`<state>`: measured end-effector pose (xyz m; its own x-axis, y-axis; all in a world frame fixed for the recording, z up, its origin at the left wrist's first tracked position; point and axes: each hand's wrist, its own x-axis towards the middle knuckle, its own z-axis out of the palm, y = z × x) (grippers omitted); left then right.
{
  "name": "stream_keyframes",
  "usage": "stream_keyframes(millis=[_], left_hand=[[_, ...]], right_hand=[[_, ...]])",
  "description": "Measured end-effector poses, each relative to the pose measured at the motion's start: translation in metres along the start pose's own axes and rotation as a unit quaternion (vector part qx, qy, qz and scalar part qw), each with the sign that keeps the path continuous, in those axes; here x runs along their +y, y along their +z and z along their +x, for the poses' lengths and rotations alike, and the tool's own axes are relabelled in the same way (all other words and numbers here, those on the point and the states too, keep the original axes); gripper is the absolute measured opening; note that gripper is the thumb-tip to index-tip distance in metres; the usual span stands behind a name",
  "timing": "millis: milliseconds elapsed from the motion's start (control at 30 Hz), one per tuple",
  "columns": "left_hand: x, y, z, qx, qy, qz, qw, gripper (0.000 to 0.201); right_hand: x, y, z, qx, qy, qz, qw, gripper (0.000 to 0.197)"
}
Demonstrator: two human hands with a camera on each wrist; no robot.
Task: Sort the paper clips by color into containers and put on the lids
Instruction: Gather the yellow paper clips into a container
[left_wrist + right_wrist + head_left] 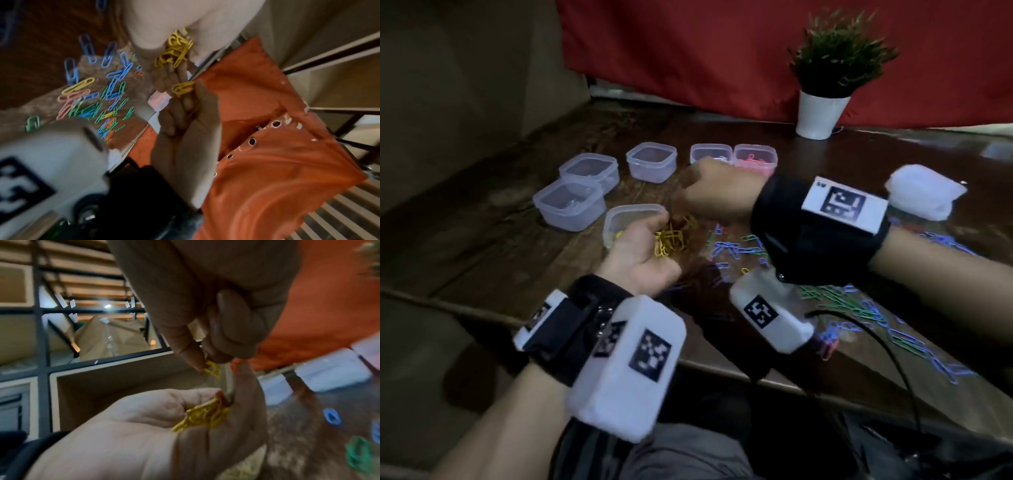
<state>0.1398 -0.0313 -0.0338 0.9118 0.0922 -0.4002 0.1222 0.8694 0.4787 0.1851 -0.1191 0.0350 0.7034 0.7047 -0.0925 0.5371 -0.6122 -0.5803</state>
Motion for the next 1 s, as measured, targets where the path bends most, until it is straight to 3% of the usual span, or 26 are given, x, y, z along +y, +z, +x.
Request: stream_keyframes(millis=[100,200,267,400,467,533,600,633,667,767,800,833,867,1000], left_hand=[[0.007,-0.008,-0.002,0.010,0.015,-0.045,0.999,0.036],[0.013,-0.007,-0.005,0.018,0.046,-0.049,0.998,0.024],[0.016,-0.004,-0.008,0.029,0.074,-0.054,0.995,0.024],[0.021,-0.009,-0.005,0.037,0.092,-0.056,0.993,0.020],[0.034,-0.006,-0.006,0.073,0.094,-0.025,0.993,0.016],[0.051,0.000,-0.010,0.012,0.063,-0.022,0.998,0.026],[0.074,0.004,-0.003,0.000,0.039,0.118,0.992,0.036],[0.080,0.009,0.002,0.019,0.046,0.258,0.965,0.038],[0.081,0.012,0.006,0.042,0.060,0.403,0.912,0.039],[0.077,0.012,0.017,0.062,0.107,0.687,0.716,0.035],[0.076,0.009,0.019,0.044,0.107,0.736,0.667,0.034],[0.077,0.006,0.021,0.019,0.092,0.769,0.633,0.032],[0.079,0.002,0.022,0.002,0.085,0.783,0.616,0.031],[0.085,0.003,0.013,0.016,0.133,0.804,0.580,0.027]], right_hand=[[-0.017,0.004,0.004,-0.064,-0.022,-0.086,0.994,0.023],[-0.028,0.003,0.004,-0.078,-0.041,-0.099,0.991,0.020],[-0.031,-0.002,0.005,-0.028,-0.057,-0.101,0.993,0.014],[-0.026,-0.013,0.011,0.042,-0.083,-0.018,0.995,0.020],[-0.019,-0.022,0.012,0.101,-0.102,0.024,0.989,0.021],[-0.006,-0.033,0.010,0.155,-0.103,0.081,0.979,0.017],[0.010,-0.041,0.005,0.157,-0.080,0.138,0.975,0.013],[0.018,-0.042,0.003,0.146,-0.067,0.153,0.975,0.013],[0.026,-0.042,0.001,0.139,-0.057,0.158,0.976,0.014],[0.047,-0.038,-0.002,0.142,-0.043,0.162,0.975,0.021],[0.052,-0.037,-0.003,0.140,-0.037,0.164,0.976,0.021],[0.057,-0.038,-0.004,0.138,-0.031,0.164,0.976,0.020],[0.061,-0.040,-0.005,0.137,-0.025,0.159,0.977,0.018],[0.081,-0.057,-0.015,0.172,-0.003,0.129,0.977,0.014]])
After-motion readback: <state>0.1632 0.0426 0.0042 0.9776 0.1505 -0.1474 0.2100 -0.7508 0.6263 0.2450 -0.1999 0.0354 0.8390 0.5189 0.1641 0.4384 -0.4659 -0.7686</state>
